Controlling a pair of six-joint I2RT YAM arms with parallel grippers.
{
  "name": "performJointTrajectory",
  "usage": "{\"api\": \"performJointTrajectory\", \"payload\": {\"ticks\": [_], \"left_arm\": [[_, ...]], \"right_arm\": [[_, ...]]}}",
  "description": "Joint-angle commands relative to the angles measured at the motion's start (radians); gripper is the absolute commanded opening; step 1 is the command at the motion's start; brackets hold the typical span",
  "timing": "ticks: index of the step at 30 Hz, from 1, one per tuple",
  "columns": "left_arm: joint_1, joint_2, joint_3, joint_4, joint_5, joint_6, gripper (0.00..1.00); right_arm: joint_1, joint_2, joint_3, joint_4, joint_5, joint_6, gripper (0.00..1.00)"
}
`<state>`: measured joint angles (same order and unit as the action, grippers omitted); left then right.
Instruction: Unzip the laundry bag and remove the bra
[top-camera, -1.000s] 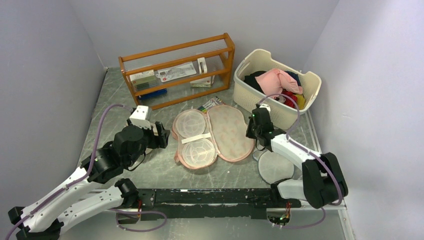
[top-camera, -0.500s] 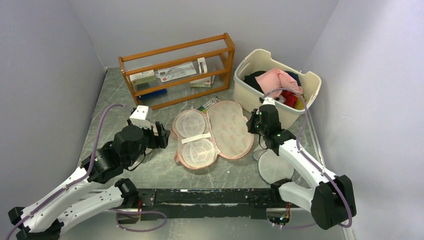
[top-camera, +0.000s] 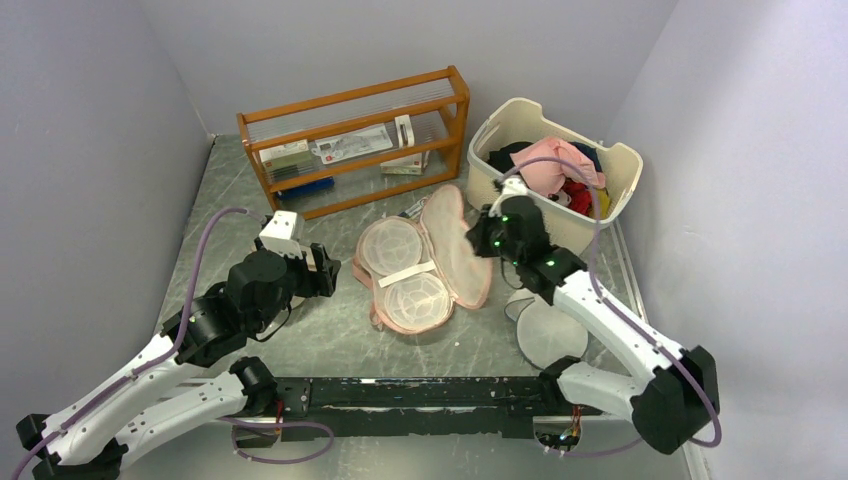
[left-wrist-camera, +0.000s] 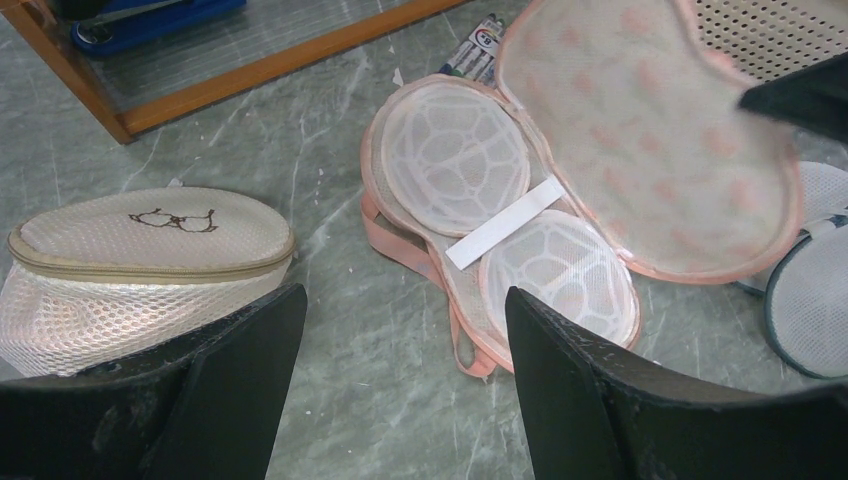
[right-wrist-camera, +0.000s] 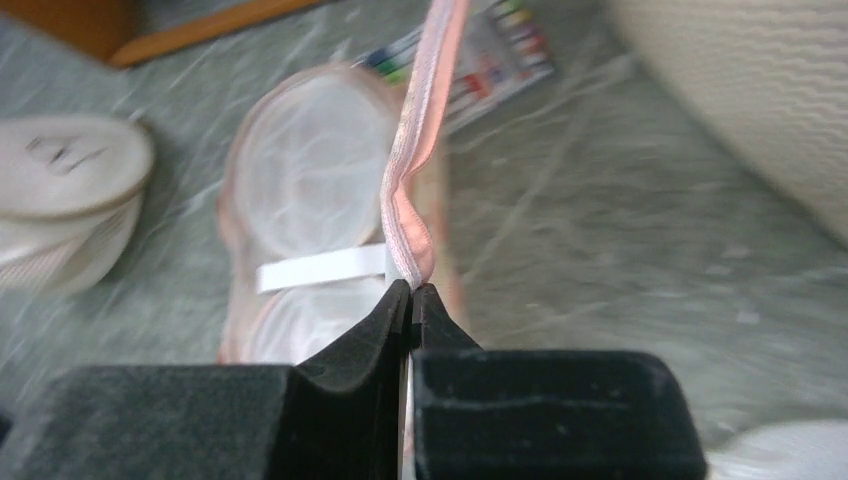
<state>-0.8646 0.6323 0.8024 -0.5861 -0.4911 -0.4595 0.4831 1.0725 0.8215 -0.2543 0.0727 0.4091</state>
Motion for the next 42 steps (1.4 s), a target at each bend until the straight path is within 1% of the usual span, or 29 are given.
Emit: {"api": "performJointTrajectory", "payload": {"ticks": [1,4,6,9,11,13,14,18,22,25,31,35,39,42], "left_arm": [[0.012,0.001,-0.005,0.039,0.018,0.013,0.84],[0.013,0.000,-0.005,0.037,0.017,0.011,0.84],[0.013,-0.002,-0.006,0.038,0.017,0.011,0.84],[0.015,-0.003,-0.005,0.037,0.016,0.011,0.84],[0.016,-0.003,-0.004,0.036,0.016,0.009,0.84],[0.017,-0.006,-0.005,0.034,0.015,0.009,0.84],[0.017,-0.009,-0.006,0.035,0.015,0.009,0.84],[0.017,-0.012,-0.007,0.040,0.018,0.011,0.84],[0.016,-0.003,-0.005,0.040,0.023,0.013,0.84],[0.017,0.000,-0.005,0.040,0.025,0.013,0.84],[0.017,0.015,-0.012,0.055,0.027,0.021,0.84],[0.019,0.071,-0.008,0.053,0.036,0.024,0.85],[0.023,0.157,0.004,0.048,0.055,0.026,0.85],[0.044,0.223,0.020,0.049,0.100,0.033,0.85]], "right_arm": [[0.177,0.090,-0.022,0.128,-0.082,0.117,0.00],[0.325,0.190,-0.047,0.282,-0.159,0.193,0.01],[0.380,0.291,-0.074,0.448,-0.293,0.259,0.06],[0.416,0.412,-0.131,0.761,-0.500,0.420,0.24],[0.418,0.447,-0.146,0.851,-0.536,0.460,0.33],[0.416,0.430,-0.142,0.816,-0.506,0.427,0.43],[0.418,0.411,-0.125,0.749,-0.477,0.395,0.48],[0.417,0.342,-0.085,0.565,-0.363,0.286,0.58],[0.416,0.306,-0.099,0.482,-0.278,0.242,0.63],[0.412,0.304,-0.114,0.423,-0.220,0.215,0.64],[0.363,0.228,-0.129,0.284,-0.056,0.125,0.71],[0.280,0.124,-0.107,0.157,0.042,0.034,0.81],[0.085,-0.034,-0.083,0.054,0.058,-0.060,0.88],[-0.055,-0.141,-0.055,-0.002,0.084,-0.114,0.96]]}}
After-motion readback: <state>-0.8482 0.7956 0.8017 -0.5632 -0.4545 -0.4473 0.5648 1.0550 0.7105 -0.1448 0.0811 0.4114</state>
